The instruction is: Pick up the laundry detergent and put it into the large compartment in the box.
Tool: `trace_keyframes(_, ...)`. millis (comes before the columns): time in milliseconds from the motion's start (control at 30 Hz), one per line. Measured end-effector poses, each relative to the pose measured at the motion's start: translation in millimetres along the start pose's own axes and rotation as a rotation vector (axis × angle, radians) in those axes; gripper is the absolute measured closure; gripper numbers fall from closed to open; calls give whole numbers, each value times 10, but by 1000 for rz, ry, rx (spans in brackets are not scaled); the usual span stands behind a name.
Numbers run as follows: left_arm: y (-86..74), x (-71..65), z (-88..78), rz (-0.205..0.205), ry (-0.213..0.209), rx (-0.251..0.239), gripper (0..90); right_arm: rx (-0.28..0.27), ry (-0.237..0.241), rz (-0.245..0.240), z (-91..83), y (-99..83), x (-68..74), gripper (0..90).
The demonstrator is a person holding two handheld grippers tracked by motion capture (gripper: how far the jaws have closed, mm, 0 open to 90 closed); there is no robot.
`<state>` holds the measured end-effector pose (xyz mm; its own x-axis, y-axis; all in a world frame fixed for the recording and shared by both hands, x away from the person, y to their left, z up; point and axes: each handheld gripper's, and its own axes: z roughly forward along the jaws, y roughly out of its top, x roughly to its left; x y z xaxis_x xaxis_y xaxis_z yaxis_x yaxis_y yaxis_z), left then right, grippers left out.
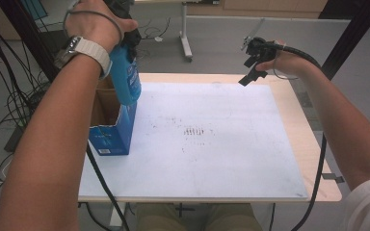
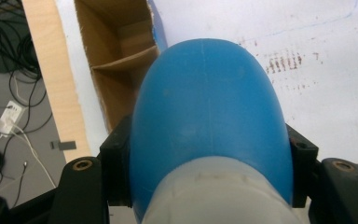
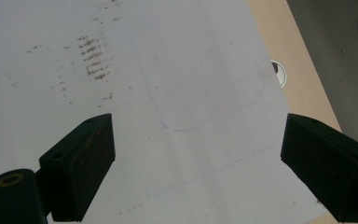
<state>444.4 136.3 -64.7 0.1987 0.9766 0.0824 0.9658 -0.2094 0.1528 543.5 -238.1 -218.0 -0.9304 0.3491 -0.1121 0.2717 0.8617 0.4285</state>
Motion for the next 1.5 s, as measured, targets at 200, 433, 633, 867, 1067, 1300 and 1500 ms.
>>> trace_keyframes(200, 5, 68, 3, -22, 6, 3, 377, 3, 1, -2, 11, -4, 1, 97)
trace_keyframes(433, 7, 120, -5, -44, 21, 3, 377, 2, -1, -1, 11, -10, -3, 98)
trace_keyframes(633, 0, 182, -8, -60, 29, 4, 377, 4, -3, 0, 5, -18, -4, 97)
trace_keyframes(867, -10, 253, -12, -77, 40, 4, 377, 6, -3, 1, 8, -22, -2, 98)
trace_keyframes(1067, -17, 298, -17, -91, 43, 2, 377, 6, -3, 5, 9, -28, 3, 98)
trace_keyframes(1300, -26, 359, -1, -100, 58, 3, 377, 7, -3, 6, 0, -35, 5, 97)
trace_keyframes(1500, -40, 402, 21, -105, 63, 0, 377, 11, -1, 5, 17, -37, 11, 98)
